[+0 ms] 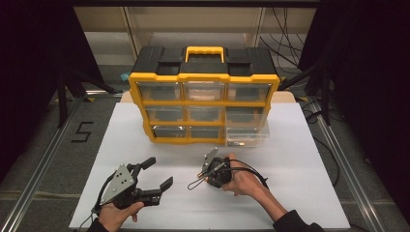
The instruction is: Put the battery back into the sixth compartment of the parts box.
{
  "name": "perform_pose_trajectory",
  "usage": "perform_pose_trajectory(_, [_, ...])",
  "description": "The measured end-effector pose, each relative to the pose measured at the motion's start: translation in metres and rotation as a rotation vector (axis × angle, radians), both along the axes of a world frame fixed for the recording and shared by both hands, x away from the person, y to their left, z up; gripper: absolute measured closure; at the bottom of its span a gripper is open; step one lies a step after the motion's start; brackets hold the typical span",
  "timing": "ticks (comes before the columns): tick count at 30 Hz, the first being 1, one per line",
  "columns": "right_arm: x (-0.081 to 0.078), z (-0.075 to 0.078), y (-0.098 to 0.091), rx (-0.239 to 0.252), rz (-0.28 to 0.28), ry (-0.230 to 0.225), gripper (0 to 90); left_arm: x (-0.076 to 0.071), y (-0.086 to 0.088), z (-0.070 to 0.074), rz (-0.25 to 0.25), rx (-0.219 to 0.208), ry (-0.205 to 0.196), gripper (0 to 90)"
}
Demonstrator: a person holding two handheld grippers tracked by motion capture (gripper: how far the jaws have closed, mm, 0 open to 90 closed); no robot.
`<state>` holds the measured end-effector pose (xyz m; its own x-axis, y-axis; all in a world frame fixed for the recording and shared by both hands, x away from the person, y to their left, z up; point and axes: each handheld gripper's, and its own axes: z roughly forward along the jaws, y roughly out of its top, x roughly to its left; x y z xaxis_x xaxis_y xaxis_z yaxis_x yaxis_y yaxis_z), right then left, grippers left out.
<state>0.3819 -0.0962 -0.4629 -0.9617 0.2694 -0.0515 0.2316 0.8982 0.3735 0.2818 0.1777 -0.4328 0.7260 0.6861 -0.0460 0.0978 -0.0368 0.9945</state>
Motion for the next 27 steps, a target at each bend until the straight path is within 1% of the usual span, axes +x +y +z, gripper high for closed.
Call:
perform_pose_trajectory(1, [-0.001,0.000,0.001,-0.014,0.002,-0.009,76.6,0.000,0.000,0.000,0.003,-0.002,0.003,15.6])
perform_pose_trajectory(2, [-0.002,0.001,0.001,-0.018,0.008,-0.014,76.6,0.000,0.000,0.000,0.002,0.000,0.001,15.6])
perform_pose_trajectory(3, [-0.002,0.001,0.001,-0.018,0.008,-0.014,76.6,0.000,0.000,0.000,0.002,0.000,0.001,15.6])
perform_pose_trajectory(4, [-0.004,0.002,0.002,-0.011,0.024,-0.016,76.7,0.000,0.000,0.000,0.000,0.004,-0.001,15.6])
perform_pose_trajectory(5, [-0.004,0.003,0.002,-0.004,0.026,-0.021,76.7,0.000,0.000,0.000,-0.003,-0.006,-0.005,15.6])
perform_pose_trajectory(6, [-0.004,0.003,0.002,-0.004,0.026,-0.021,76.7,0.000,0.000,0.000,-0.003,-0.006,-0.005,15.6])
perform_pose_trajectory(7, [-0.007,0.011,0.003,-0.009,0.014,-0.050,76.7,0.000,0.000,0.001,0.001,-0.003,-0.002,15.6])
perform_pose_trajectory(8, [-0.007,0.011,0.003,-0.009,0.014,-0.050,76.7,0.000,0.000,0.001,0.001,-0.003,-0.002,15.6])
perform_pose_trajectory(9, [-0.011,0.023,0.001,0.025,0.041,-0.060,76.7,0.000,0.000,0.000,-0.004,-0.009,-0.007,15.6])
perform_pose_trajectory(10, [-0.013,0.027,0.001,0.039,0.039,-0.068,76.7,0.000,0.001,0.001,0.000,0.001,-0.001,15.6])
perform_pose_trajectory(13, [-0.016,0.045,-0.002,0.087,0.053,-0.113,76.7,0.000,0.001,0.001,0.001,0.002,-0.005,15.6])
perform_pose_trajectory(14, [-0.018,0.051,-0.003,0.106,0.047,-0.137,76.7,0.000,0.001,0.001,0.000,0.002,-0.004,15.6])
perform_pose_trajectory(15, [-0.019,0.057,-0.005,0.118,0.051,-0.174,76.7,0.000,0.001,0.001,0.000,0.002,-0.004,15.6])
perform_pose_trajectory(16, [-0.021,0.065,-0.006,0.139,0.045,-0.199,76.7,-0.001,0.001,0.000,0.001,0.001,-0.001,15.6])
perform_pose_trajectory(19, [-0.024,0.084,-0.011,0.188,0.042,-0.243,76.7,0.000,0.000,0.001,0.001,0.003,-0.005,15.6])
perform_pose_trajectory(20, [-0.025,0.089,-0.013,0.203,0.036,-0.255,76.7,0.000,0.000,0.000,-0.009,-0.009,-0.013,15.6])
perform_pose_trajectory(21, [-0.026,0.095,-0.015,0.221,0.031,-0.260,76.7,0.000,0.000,0.000,-0.008,-0.007,-0.012,15.6])
perform_pose_trajectory(22, [-0.027,0.099,-0.017,0.232,0.025,-0.265,76.7,-0.001,0.001,0.001,0.002,0.004,-0.002,15.6])
perform_pose_trajectory(25, [-0.029,0.113,-0.024,0.266,0.017,-0.311,76.7,0.000,0.001,0.001,0.002,0.003,-0.005,15.6])
perform_pose_trajectory(26, [-0.029,0.117,-0.026,0.275,0.015,-0.323,76.7,0.000,0.000,0.000,-0.005,-0.007,-0.010,15.6])
perform_pose_trajectory(27, [-0.031,0.122,-0.029,0.292,0.004,-0.329,76.7,0.000,0.000,0.000,-0.005,-0.006,-0.010,15.6])
